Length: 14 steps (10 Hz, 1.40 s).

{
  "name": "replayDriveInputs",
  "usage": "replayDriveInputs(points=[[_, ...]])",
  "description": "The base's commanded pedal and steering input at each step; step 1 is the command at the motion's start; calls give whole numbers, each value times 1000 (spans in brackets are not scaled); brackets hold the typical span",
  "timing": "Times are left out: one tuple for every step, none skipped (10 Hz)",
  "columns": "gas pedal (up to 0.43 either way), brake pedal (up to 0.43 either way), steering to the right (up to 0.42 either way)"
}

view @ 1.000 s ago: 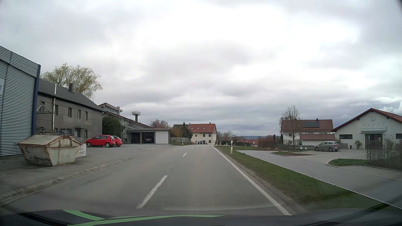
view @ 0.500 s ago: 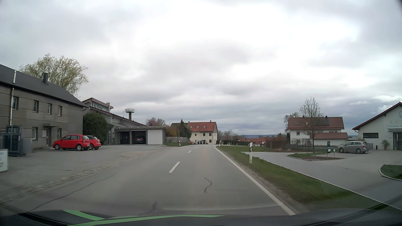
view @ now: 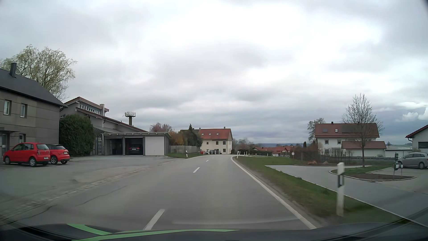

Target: Follow the waypoints while adhering to traffic rules and regulations

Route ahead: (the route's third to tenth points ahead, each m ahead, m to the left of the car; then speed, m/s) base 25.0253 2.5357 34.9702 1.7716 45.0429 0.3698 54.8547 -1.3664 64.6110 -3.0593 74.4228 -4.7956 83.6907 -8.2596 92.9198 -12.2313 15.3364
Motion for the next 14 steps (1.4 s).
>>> replayDriveInputs(points=[[47, 0, 4], [39, 0, 4], [39, 0, 4], [39, 0, 5], [28, 0, 7], [28, 0, 11], [20, 0, 12], [8, 0, 12], [8, 0, 12], [8, 0, 12], [8, 0, 12], [0, 0, 12], [0, 0, 12], [0, 0, 11]])
